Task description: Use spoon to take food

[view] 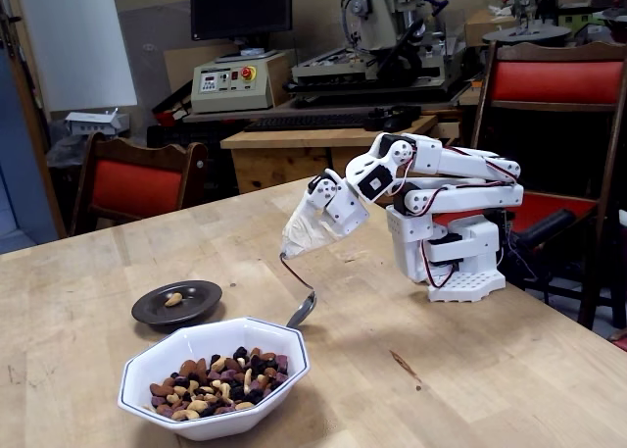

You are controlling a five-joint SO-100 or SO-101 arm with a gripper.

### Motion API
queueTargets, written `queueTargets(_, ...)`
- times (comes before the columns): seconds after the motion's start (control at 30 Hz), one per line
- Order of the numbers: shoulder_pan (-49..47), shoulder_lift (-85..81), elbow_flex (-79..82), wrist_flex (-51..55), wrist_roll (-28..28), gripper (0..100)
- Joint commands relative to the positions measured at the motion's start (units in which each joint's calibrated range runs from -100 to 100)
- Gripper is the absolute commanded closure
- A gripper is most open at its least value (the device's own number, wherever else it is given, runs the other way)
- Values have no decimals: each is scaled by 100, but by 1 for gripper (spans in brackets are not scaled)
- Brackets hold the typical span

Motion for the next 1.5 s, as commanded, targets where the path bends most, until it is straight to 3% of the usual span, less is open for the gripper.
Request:
queueTargets(0.0,-42,0,127,142,5,95)
queueTargets(0.33,-5,-35,826,103,-29,96)
queueTargets(1.47,-35,-35,835,103,-15,96)
